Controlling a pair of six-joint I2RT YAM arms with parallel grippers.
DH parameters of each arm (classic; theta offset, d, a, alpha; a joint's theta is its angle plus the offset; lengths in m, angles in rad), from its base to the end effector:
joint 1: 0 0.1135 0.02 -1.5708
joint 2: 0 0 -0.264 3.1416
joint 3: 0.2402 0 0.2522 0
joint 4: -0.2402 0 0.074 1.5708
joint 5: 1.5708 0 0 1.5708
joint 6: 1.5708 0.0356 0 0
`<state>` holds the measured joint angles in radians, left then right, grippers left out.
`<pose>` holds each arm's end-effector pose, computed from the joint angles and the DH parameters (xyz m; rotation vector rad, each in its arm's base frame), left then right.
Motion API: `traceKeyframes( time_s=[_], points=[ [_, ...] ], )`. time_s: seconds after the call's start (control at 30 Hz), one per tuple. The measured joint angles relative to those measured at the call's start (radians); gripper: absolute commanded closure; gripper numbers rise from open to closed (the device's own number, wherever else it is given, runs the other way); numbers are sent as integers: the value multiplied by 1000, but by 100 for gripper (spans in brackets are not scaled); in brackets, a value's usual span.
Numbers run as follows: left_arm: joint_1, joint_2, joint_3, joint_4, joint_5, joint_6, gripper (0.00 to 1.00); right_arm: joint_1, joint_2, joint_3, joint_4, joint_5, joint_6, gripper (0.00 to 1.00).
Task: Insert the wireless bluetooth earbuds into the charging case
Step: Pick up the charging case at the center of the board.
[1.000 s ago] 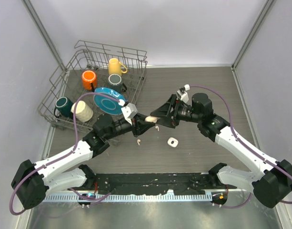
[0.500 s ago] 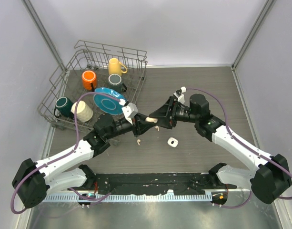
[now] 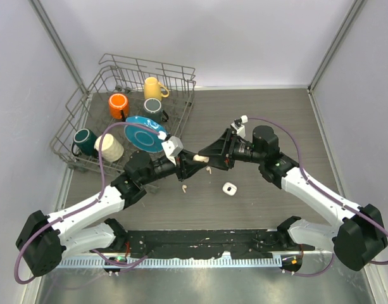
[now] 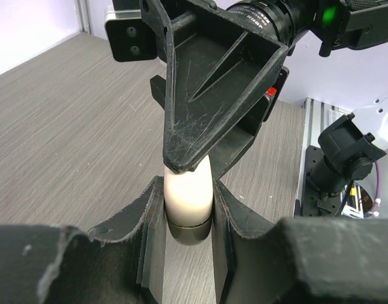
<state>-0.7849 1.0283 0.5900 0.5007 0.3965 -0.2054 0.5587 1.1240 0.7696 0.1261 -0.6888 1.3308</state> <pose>0.1584 -0.1777 0.2966 0.7748 1.4169 -1.0779 0.2045 0.1545 0.2999 0.2413 2.2152 1.8298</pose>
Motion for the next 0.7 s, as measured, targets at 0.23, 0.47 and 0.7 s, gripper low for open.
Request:
traceKeyframes(
  time_s=[0.23,0.47,0.7],
  points=[
    [0,-29,-64,97,-72,-25,20,0,0,-27,68,3,48,89],
    [0,-60,-163,241,-141,-57,16,0,2,-85,175,2,136,94],
    [0,-57,-270,455,-169,-60,19,0,3,-89,248,3,190,94]
  ],
)
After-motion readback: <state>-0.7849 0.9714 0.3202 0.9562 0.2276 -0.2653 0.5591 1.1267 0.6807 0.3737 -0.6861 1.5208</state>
